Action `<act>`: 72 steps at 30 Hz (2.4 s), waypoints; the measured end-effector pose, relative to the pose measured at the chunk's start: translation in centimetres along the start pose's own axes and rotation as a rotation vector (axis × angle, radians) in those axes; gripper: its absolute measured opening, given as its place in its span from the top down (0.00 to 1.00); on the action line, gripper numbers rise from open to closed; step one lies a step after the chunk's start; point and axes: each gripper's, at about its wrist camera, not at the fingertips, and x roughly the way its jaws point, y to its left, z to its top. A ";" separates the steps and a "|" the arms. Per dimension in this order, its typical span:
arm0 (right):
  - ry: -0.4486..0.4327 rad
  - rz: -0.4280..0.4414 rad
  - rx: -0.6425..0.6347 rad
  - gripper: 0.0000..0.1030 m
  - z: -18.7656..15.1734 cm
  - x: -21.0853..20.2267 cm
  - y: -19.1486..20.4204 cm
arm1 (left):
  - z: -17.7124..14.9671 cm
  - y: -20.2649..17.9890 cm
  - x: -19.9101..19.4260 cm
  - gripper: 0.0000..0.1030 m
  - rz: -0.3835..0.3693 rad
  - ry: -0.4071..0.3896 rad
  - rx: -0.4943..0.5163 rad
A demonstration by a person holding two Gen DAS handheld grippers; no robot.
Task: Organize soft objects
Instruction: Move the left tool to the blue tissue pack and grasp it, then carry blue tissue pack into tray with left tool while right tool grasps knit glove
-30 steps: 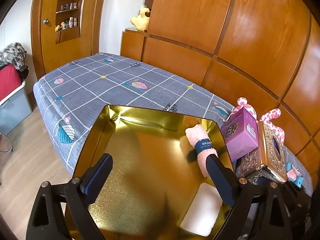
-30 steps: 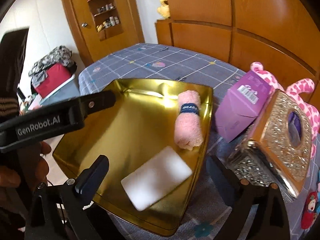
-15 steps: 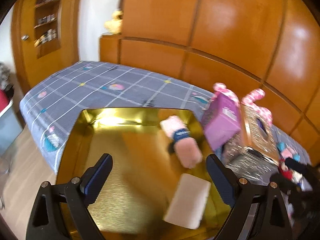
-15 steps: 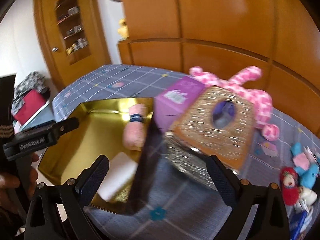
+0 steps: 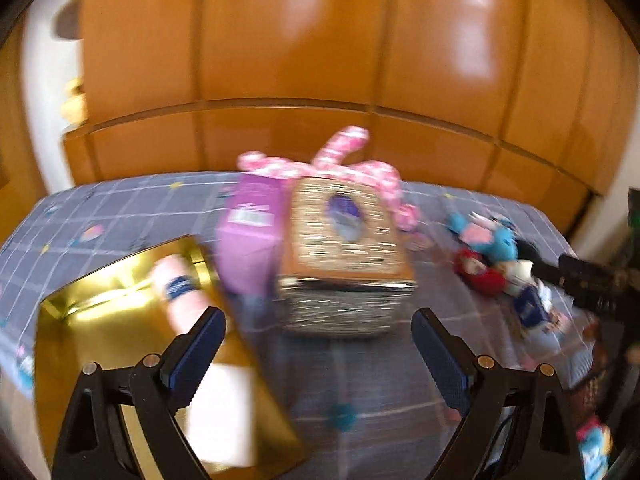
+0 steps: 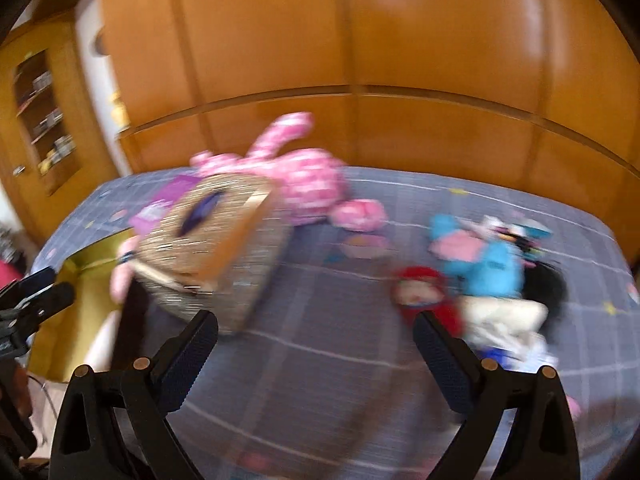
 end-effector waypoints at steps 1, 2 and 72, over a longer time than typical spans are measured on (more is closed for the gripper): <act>-0.010 -0.038 0.034 0.03 -0.1 -0.8 -2.0 | 0.2 -0.9 0.5 0.09 -0.023 0.010 0.016; -0.016 -0.061 0.055 0.03 -0.3 -1.1 -3.1 | 0.5 -2.2 1.1 0.10 -0.062 0.028 0.042; 0.483 -0.340 0.198 0.23 -2.6 11.5 -16.4 | 8.4 10.2 7.1 0.75 -0.005 0.017 -0.282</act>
